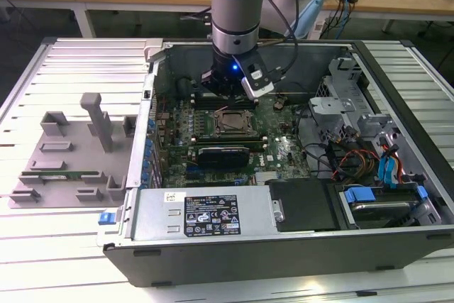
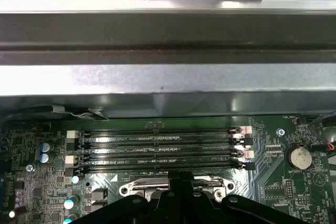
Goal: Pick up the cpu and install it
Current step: 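Install the first cpu locking lever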
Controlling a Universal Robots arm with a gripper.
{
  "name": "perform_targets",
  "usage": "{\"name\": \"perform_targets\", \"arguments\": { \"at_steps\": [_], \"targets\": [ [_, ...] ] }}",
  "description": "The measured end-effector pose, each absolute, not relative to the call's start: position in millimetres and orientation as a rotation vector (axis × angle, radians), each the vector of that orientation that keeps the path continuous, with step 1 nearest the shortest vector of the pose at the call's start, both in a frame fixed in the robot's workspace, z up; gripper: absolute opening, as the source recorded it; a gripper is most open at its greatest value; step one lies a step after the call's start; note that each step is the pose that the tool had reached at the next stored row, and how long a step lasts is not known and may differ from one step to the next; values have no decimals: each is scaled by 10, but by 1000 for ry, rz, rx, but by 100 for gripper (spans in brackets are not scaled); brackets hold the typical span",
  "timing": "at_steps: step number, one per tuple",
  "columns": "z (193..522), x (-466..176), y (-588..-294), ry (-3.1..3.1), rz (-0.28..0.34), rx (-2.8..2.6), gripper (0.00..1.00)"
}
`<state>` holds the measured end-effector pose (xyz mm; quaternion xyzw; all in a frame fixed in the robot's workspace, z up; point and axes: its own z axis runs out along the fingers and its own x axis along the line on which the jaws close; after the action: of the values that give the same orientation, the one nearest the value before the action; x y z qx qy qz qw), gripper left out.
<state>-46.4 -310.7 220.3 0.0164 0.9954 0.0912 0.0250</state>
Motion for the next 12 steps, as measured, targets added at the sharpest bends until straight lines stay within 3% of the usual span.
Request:
{"name": "perform_targets", "arguments": {
  "at_steps": [12],
  "targets": [
    [2152,-465,-3040,3061,275,225,11]
  ]
}}
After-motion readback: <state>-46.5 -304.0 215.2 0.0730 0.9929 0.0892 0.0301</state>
